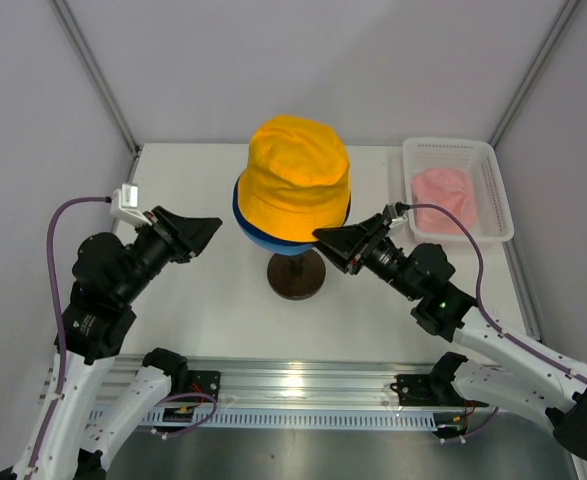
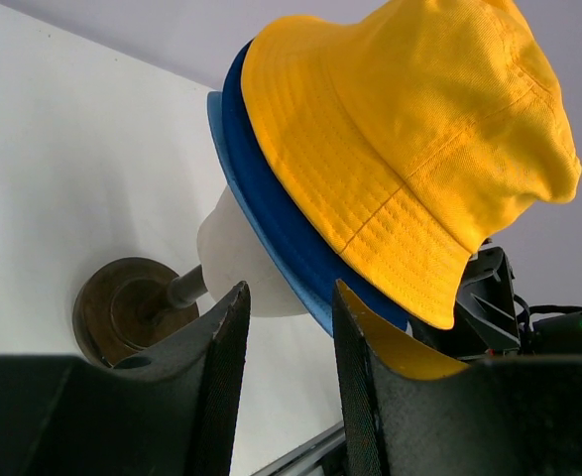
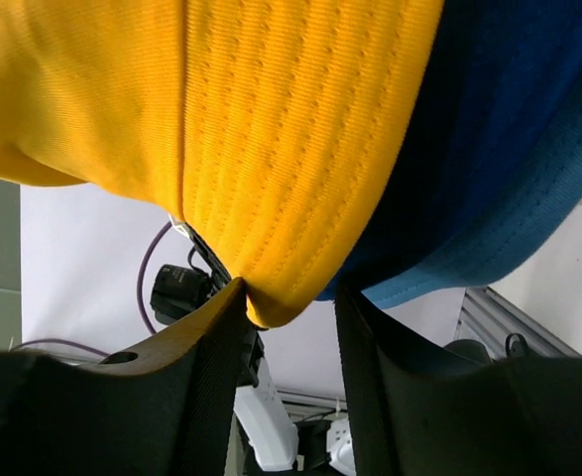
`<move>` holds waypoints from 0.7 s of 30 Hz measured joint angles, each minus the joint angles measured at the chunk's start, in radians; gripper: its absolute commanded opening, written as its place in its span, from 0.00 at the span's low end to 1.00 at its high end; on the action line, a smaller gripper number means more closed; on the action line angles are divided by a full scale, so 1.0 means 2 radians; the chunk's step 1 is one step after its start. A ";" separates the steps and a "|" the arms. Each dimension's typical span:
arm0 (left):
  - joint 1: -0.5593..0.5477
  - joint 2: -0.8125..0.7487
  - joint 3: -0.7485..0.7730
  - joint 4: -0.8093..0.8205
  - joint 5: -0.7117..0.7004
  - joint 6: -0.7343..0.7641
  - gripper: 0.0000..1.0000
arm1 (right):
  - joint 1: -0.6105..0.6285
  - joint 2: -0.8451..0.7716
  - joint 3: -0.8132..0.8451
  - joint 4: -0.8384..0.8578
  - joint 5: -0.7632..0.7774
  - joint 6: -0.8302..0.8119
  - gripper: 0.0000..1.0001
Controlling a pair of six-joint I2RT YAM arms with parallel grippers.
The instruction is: Stack the hats
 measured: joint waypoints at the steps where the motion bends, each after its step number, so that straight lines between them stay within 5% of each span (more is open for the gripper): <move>1: 0.000 -0.001 0.000 0.000 0.000 0.000 0.42 | 0.002 0.001 0.000 0.003 0.004 0.000 0.43; 8: 0.000 -0.008 0.000 0.000 -0.001 0.001 0.42 | 0.009 -0.005 0.000 0.015 0.039 -0.003 0.34; 15: 0.000 -0.007 0.000 0.000 -0.001 0.000 0.42 | 0.011 -0.011 0.000 0.011 0.050 -0.008 0.00; 21: 0.000 -0.007 0.000 0.000 -0.004 0.000 0.42 | 0.011 -0.018 0.000 -0.013 0.053 -0.013 0.00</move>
